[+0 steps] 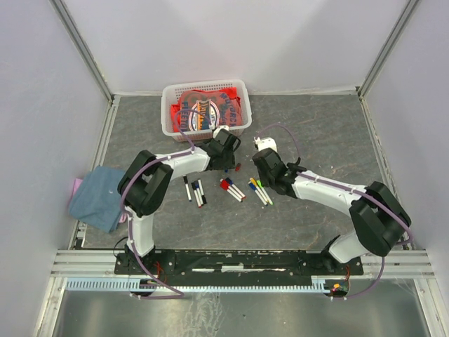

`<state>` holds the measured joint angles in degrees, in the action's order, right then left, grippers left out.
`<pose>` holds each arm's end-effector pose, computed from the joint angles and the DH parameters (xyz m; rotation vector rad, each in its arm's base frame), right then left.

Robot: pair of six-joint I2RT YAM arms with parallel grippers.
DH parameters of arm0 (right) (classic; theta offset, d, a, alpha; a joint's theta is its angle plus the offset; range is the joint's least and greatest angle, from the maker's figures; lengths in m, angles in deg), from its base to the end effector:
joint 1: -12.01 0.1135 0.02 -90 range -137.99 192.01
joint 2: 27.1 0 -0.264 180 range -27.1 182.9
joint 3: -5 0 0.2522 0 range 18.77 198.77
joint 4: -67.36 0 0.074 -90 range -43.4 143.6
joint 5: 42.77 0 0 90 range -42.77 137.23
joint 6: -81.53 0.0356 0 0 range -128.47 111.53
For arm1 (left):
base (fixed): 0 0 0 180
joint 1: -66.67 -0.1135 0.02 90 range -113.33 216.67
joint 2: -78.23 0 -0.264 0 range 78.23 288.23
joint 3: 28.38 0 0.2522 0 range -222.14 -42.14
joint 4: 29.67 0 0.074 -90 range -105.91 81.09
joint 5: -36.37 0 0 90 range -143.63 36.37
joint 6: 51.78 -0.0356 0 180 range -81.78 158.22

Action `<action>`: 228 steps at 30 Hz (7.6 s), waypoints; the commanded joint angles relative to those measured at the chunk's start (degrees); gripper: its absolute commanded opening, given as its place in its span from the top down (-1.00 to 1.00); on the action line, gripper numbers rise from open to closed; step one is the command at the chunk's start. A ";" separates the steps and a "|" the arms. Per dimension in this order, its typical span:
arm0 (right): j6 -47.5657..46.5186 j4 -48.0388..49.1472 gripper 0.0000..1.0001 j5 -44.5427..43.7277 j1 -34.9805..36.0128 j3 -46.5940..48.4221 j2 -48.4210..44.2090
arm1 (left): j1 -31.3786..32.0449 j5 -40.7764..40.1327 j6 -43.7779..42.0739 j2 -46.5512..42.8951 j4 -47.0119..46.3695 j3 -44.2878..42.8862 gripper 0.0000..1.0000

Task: Open the pen caps

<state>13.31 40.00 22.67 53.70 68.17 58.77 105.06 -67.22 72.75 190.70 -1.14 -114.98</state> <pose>0.2353 0.1898 0.1979 -0.2218 2.3320 0.0140 0.3274 -0.2487 0.1591 -0.0114 2.4977 -0.2370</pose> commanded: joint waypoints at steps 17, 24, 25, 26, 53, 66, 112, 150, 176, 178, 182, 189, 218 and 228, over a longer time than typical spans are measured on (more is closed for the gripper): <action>-0.06 0.37 0.33 6.96 0.92 -4.36 -1.39 | 0.25 0.74 -0.16 -11.09 -5.86 7.87 -0.23; 0.19 0.76 0.34 7.42 0.95 -4.66 -0.51 | 0.28 0.54 -0.16 -11.81 -6.22 8.49 -0.23; 0.15 0.73 0.35 7.42 0.94 -4.67 -0.41 | 0.24 0.52 -0.16 -11.89 -6.21 8.48 -0.23; 0.16 0.77 0.35 7.42 0.97 -4.67 -0.28 | 0.34 0.51 -0.16 -11.91 -6.24 8.50 -0.23; 1.95 0.04 0.41 8.66 1.02 -6.12 3.09 | 0.28 0.72 0.15 -14.47 -6.57 8.54 -0.25; 3.50 -0.46 0.97 9.50 1.08 -5.96 2.27 | 0.34 8.39 2.02 -17.73 -7.99 8.93 -0.30; 5.99 13.67 0.98 23.45 1.03 -9.66 -13.68 | 0.28 34.60 20.55 -14.98 -30.41 19.05 -0.19; 10.40 20.52 0.39 29.91 -2.21 -14.98 -15.81 | 0.17 41.72 22.96 -15.75 -40.77 21.88 0.94; 0.29 8.23 0.98 15.74 -2.83 -10.57 -11.57 | 1.47 17.16 23.48 -12.80 -27.96 10.62 0.94; -1.07 6.87 0.98 12.11 -1.27 -9.82 -10.83 | 1.67 14.16 24.25 -12.33 -26.98 9.12 0.94; -1.51 6.80 0.98 8.92 0.23 -9.51 -9.67 | 2.01 11.76 25.91 -11.28 -27.60 7.31 0.94; -0.21 9.26 0.98 14.47 -1.30 -11.52 -12.61 | 1.03 18.10 19.04 -11.17 -31.21 8.67 0.94; 0.19 4.09 0.71 7.68 -3.34 -4.58 2.20 | 4.06 -1.77 -2.09 -6.53 -6.14 7.45 0.84; 0.22 3.69 0.50 6.91 -3.32 -4.32 3.35 | 4.28 -2.53 -2.66 -6.19 -6.10 6.92 0.57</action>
<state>13.31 43.41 31.44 50.40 61.83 61.76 108.93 -67.37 72.62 184.03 -6.54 -105.62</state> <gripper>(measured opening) 0.234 0.241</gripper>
